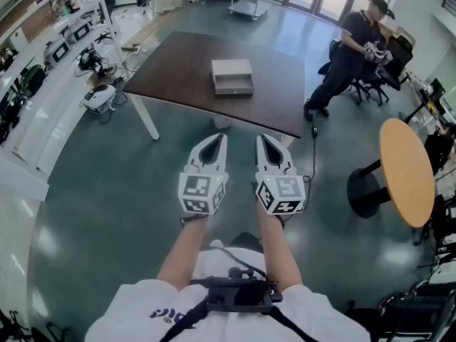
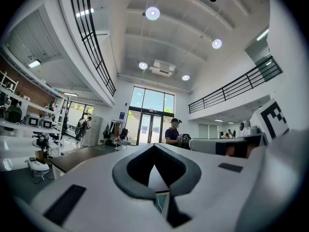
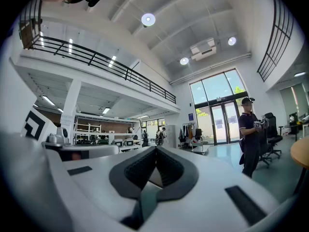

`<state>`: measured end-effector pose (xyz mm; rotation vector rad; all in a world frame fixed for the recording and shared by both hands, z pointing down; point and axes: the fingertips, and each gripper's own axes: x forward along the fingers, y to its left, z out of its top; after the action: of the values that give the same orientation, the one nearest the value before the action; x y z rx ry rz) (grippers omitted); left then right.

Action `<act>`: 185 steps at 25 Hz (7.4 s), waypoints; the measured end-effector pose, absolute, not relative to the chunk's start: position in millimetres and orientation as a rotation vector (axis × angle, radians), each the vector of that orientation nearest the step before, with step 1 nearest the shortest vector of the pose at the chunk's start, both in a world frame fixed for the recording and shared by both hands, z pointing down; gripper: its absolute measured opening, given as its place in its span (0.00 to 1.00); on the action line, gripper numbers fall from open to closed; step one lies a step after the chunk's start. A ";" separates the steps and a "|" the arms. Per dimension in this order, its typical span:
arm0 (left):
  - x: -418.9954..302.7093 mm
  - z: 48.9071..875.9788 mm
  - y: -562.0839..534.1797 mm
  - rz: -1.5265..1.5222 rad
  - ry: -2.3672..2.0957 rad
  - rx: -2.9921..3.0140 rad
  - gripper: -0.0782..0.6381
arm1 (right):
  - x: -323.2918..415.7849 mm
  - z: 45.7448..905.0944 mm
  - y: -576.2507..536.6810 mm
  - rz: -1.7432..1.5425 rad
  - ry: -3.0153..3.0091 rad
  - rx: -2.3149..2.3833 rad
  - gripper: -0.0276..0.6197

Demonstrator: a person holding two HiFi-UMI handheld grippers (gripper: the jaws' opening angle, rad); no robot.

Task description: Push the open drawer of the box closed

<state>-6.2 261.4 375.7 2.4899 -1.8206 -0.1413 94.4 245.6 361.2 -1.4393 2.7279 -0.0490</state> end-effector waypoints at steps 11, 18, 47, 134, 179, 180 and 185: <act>-29.9 380.2 229.7 -0.128 -1.815 2.493 0.12 | 63.8 370.4 209.3 -0.068 2.741 -1.419 0.05; -6.8 371.1 157.6 -0.088 -1.800 2.536 0.12 | 81.1 364.5 136.8 -0.101 2.714 -1.367 0.05; 32.7 420.1 -57.7 -0.034 -1.749 2.494 0.12 | 126.9 407.2 -69.2 -0.140 2.707 -1.462 0.05; -43.6 581.9 -344.0 0.114 -1.254 2.565 0.12 | 14.1 820.2 -287.0 -1.360 2.803 -1.716 0.26; -96.3 573.2 -389.0 0.153 -1.475 2.463 0.12 | -20.9 809.6 -412.1 -1.290 2.765 -1.699 0.16; -95.5 575.0 -388.1 0.154 -1.470 2.459 0.12 | -20.9 810.1 -412.1 -1.284 2.768 -1.695 0.16; -88.3 579.8 -381.5 0.169 -1.453 2.458 0.12 | -15.6 813.0 -407.8 -1.243 2.764 -1.673 0.16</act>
<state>-88.3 -381.5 579.8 2.4585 -1.4531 0.1694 -15.6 -407.8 813.0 -1.6727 2.7645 -1.2430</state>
